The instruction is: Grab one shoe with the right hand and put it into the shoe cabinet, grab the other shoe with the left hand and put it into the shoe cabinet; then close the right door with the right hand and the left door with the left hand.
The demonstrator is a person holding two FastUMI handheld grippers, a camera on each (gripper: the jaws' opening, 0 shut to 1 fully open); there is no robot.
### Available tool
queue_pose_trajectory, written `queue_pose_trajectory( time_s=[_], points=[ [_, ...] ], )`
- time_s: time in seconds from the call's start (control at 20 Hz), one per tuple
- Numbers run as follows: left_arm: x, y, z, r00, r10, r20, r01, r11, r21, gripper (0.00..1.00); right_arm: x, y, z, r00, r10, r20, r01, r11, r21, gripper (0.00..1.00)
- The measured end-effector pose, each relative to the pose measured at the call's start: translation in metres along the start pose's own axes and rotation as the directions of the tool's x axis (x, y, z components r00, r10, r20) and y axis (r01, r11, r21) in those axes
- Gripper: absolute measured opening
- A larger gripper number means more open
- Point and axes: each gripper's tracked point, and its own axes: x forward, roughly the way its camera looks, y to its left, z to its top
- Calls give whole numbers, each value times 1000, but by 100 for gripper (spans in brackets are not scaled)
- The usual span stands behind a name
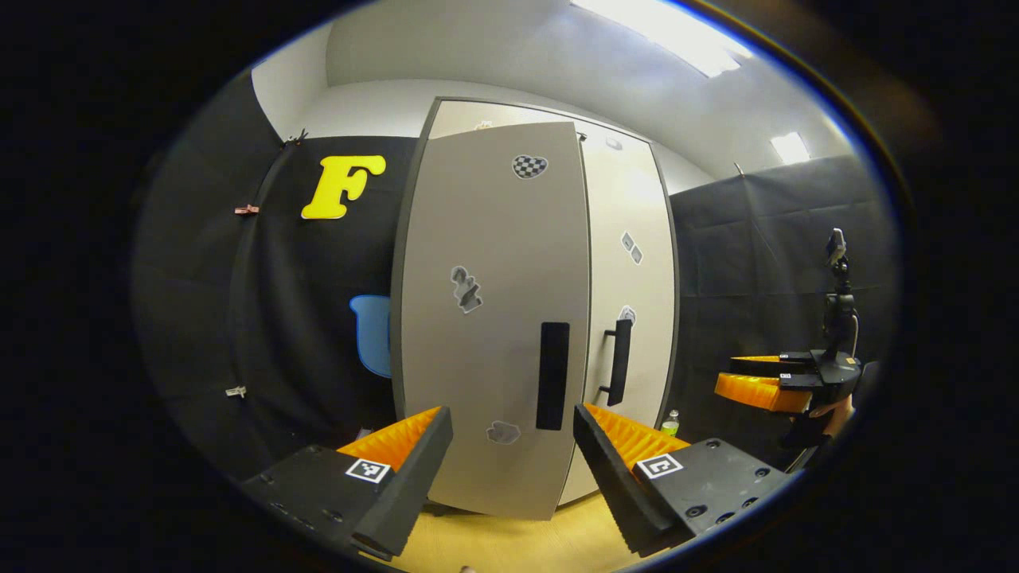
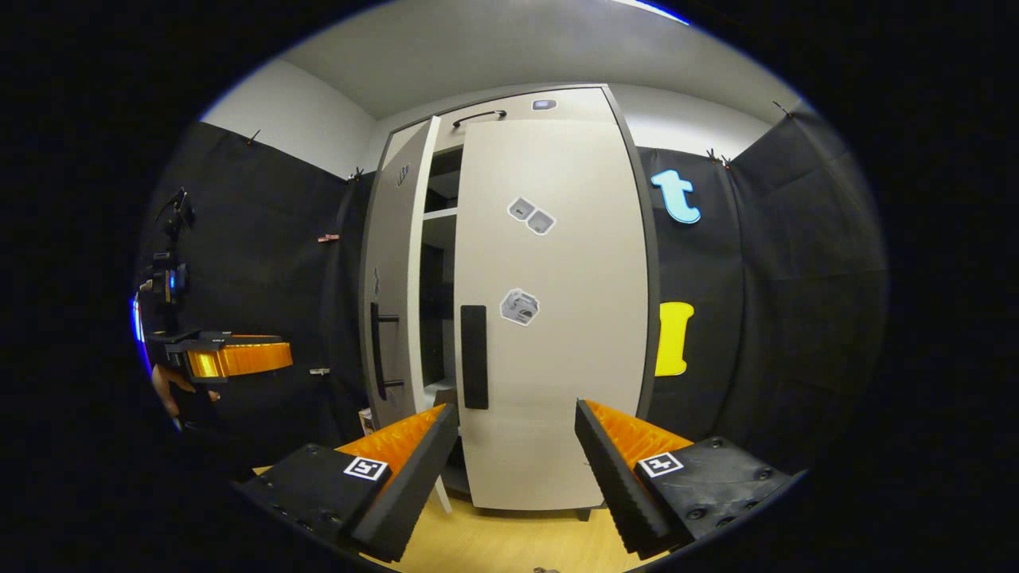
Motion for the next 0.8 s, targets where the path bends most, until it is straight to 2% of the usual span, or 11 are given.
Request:
queue_pose_trajectory(
  time_s=[0.25,0.5,0.8],
  points=[
    [-10,9,-5,1000,-14,-5,14,1000,-6,96,-5,22,1,1000,-3,7,3,1000,-11,98],
    [-8,5,-9,999,-41,-11,41,999,12,93,-13,21,3,999,-40,12,41,999,-16,98],
    [-3,7,-12,998,-64,-14,64,998,-12,95,-19,18,6,998,-65,19,65,998,-5,98]
  ],
)
